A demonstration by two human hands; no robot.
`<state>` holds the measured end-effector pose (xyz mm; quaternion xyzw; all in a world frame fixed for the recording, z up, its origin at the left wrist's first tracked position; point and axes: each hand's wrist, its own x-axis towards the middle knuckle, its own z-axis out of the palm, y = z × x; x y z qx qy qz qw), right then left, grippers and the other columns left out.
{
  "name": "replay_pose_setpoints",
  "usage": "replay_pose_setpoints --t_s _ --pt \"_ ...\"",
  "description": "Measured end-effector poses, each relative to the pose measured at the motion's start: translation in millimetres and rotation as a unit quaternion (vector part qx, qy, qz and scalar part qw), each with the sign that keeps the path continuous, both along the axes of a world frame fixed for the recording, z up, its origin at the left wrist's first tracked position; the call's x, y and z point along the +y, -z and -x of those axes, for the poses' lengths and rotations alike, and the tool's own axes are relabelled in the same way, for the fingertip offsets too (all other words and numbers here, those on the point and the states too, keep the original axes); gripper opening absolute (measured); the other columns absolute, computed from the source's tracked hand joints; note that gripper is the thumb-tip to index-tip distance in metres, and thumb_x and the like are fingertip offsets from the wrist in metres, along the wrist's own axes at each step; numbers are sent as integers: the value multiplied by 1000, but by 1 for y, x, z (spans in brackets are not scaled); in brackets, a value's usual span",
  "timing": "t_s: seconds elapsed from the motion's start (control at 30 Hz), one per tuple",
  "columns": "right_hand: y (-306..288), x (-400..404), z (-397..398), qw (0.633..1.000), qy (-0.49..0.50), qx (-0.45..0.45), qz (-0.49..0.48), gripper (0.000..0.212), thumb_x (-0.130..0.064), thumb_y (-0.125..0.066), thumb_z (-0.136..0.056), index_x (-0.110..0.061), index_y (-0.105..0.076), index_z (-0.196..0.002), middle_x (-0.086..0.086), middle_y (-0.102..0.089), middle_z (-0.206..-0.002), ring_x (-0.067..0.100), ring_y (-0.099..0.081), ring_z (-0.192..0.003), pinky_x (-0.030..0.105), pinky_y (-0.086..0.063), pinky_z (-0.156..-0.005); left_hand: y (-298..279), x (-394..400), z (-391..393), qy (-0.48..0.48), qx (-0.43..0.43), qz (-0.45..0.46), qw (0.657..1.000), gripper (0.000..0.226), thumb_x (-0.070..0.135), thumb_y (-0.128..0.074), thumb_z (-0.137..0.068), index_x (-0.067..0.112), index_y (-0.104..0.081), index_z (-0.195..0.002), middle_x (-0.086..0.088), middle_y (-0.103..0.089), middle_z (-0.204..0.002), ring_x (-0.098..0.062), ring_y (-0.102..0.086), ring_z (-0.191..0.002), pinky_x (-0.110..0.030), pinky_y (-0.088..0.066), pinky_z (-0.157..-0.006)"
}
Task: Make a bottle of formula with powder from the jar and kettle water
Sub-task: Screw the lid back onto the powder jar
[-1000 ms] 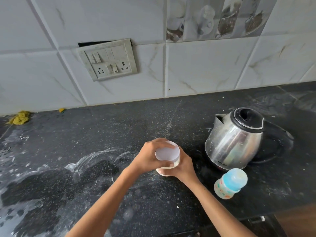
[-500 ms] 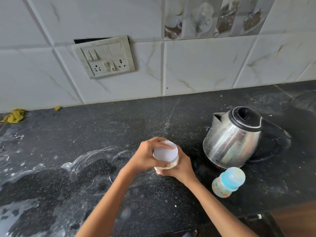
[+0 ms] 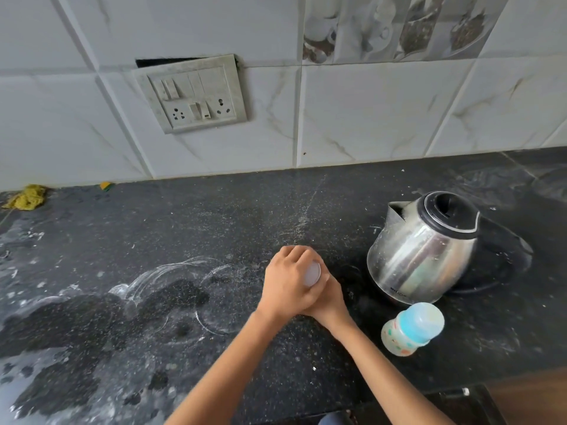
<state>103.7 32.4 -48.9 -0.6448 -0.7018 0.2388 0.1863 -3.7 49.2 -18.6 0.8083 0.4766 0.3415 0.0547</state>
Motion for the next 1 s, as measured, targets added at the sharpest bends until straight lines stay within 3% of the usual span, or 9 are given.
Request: replay_pose_setpoints --t_s 0.07,0.13,0.2,0.27,0.33,0.4,0.5,0.7,1.0 --pt "-4 7 -4 993 10 99 57 69 -16 -82 -76 -18 -46 -134 -2 -59 -131 -7 -56 -99 -1 -41 -82 0 9 12 95 18 -12 995 20 32 -65 -84 17 -61 -96 4 -66 -100 -18 -59 -92 -34 -48 -81" --pt "-7 9 -1 994 6 73 81 77 -32 -82 -74 -17 -38 -136 -15 -48 -124 -5 -49 -103 2 -34 -84 -3 17 14 115 43 -3 992 28 40 -56 -88 17 -62 -102 1 -67 -103 -20 -60 -97 -40 -47 -86" --pt "-2 8 4 997 16 57 51 77 -43 -73 -77 -14 -36 -137 -11 -45 -124 -3 -44 -113 3 -29 -91 -4 16 7 40 89 49 994 56 58 -38 -89 14 -62 -114 -9 -63 -119 -29 -56 -115 -49 -41 -97" --pt "4 -2 3 998 36 42 -1 50 -28 -71 -84 -15 -47 -126 -3 -55 -119 4 -54 -109 2 -38 -85 -5 5 -4 -87 147 122 978 83 74 -22 -84 10 -59 -122 -22 -51 -134 -38 -45 -128 -56 -35 -101" --pt "11 -10 0 998 44 -5 -42 30 -8 -65 -90 -24 -54 -113 0 -60 -111 17 -61 -106 3 -44 -76 -5 -2 -15 -148 178 140 963 73 68 -35 -83 6 -62 -110 -26 -55 -127 -43 -53 -116 -54 -43 -94" --pt "11 -8 3 995 58 78 -12 40 -9 -67 -89 -30 -51 -119 -6 -57 -118 6 -54 -109 -3 -40 -81 -4 -1 -17 -136 139 84 977 44 47 -54 -80 5 -64 -89 -19 -65 -100 -38 -63 -87 -44 -51 -79" --pt "2 4 7 996 42 73 -1 65 -28 -71 -87 -10 -39 -140 -3 -50 -136 0 -46 -122 -7 -24 -89 -4 3 -10 -74 78 52 993 31 37 -51 -79 7 -61 -80 -8 -63 -78 -28 -58 -72 -38 -50 -72" --pt "-2 5 -6 979 26 168 109 72 -11 -86 -71 -15 -47 -132 -11 -56 -116 8 -59 -109 -1 -39 -80 -3 16 10 110 45 32 992 28 36 -55 -81 10 -63 -89 -2 -66 -89 -22 -60 -84 -36 -48 -83" --pt "-1 11 -20 967 -6 217 136 78 -23 -91 -45 -46 -48 -106 -24 -58 -99 -16 -60 -90 2 -46 -72 -8 26 23 238 107 5 966 38 34 -47 -93 3 -65 -106 -15 -64 -121 -30 -58 -116 -40 -45 -99"
